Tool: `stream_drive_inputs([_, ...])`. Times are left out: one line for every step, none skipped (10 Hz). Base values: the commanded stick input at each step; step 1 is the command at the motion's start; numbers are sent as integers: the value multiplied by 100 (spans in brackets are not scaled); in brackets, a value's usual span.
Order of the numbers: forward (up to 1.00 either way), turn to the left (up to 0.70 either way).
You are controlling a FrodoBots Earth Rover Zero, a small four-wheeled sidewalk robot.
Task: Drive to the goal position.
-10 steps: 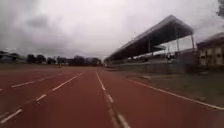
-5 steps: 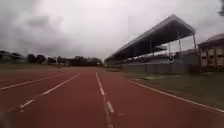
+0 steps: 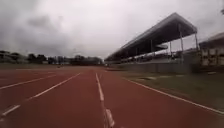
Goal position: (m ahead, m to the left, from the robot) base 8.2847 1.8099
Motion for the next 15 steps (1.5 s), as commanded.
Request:
stream_drive_inputs([70, 0])
stream_drive_inputs([70, 0])
stream_drive_inputs([70, 0])
stream_drive_inputs([70, -8])
stream_drive_inputs([70, -27])
stream_drive_inputs([70, -35])
stream_drive_inputs([70, -35])
stream_drive_inputs([70, -35])
stream_drive_inputs([70, -35])
stream_drive_inputs([70, -35])
stream_drive_inputs([70, -35])
stream_drive_inputs([70, -35])
stream_drive_inputs([70, -35])
stream_drive_inputs([70, 0])
stream_drive_inputs([70, 0])
